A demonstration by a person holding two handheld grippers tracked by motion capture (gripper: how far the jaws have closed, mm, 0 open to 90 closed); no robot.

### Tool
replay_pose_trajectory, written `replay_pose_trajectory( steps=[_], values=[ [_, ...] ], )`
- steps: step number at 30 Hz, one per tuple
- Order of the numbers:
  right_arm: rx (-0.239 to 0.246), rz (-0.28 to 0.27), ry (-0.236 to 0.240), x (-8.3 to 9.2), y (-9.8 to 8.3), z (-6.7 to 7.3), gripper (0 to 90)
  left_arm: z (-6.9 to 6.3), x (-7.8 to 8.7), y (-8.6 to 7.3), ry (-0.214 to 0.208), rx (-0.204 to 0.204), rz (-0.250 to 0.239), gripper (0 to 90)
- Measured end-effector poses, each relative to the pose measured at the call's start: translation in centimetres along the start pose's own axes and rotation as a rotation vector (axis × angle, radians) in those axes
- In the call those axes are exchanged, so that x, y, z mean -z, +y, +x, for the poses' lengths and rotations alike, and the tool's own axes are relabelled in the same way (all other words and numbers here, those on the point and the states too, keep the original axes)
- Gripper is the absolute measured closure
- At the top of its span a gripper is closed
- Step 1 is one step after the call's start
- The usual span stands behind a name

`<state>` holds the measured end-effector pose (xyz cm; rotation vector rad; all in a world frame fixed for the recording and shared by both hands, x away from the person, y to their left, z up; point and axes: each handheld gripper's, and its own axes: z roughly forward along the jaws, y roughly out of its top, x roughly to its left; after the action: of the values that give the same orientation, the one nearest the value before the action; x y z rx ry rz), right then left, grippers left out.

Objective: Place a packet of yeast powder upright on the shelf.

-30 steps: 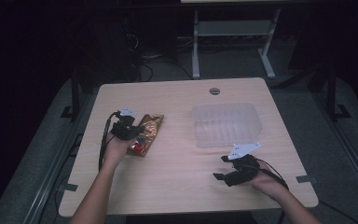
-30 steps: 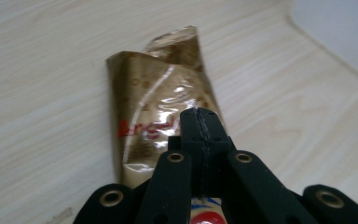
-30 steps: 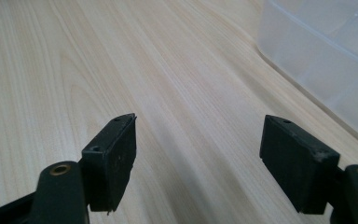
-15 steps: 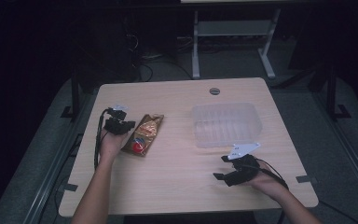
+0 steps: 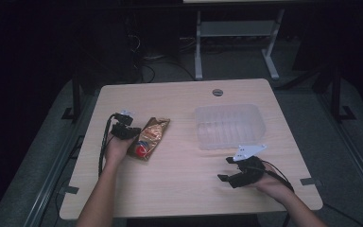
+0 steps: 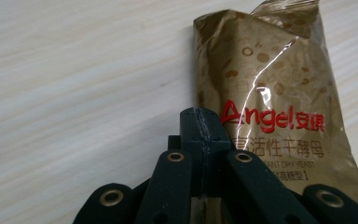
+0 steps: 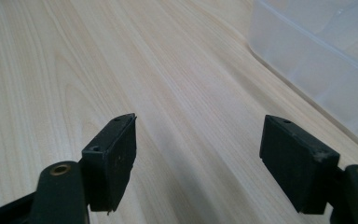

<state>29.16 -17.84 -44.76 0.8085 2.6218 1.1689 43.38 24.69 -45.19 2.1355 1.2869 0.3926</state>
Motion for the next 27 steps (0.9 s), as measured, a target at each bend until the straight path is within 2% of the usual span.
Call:
replay_pose_trajectory(
  steps=[1,7,14,16,20,24,27],
  values=[
    [0.0,0.0,0.0,0.0,0.0,0.0,26.7,0.0,0.0,0.0,0.0,0.0,0.0,89.7],
    [-0.005,0.0,0.0,0.0,0.1,0.1,26.7,-1.0,-0.1,-0.1,-0.091,-0.034,0.012,89.7],
    [0.001,-0.002,-0.002,0.1,0.1,0.0,26.7,-2.3,-0.4,0.0,-0.142,-0.064,0.025,89.7],
    [-0.001,0.0,-0.001,0.1,0.1,0.1,26.7,-2.8,-0.4,0.0,-0.16,-0.094,0.042,89.7],
    [-0.001,-0.002,-0.001,0.1,0.1,0.1,26.7,-3.3,-0.3,-0.1,-0.187,-0.112,0.055,89.7],
    [-0.005,0.0,0.0,0.1,0.1,0.0,26.7,-4.2,0.0,-0.2,-0.199,-0.15,0.073,89.7],
    [-0.006,-0.003,-0.002,0.2,0.1,0.0,26.7,-4.5,0.2,-0.7,-0.223,-0.149,0.067,89.7]
  ],
)
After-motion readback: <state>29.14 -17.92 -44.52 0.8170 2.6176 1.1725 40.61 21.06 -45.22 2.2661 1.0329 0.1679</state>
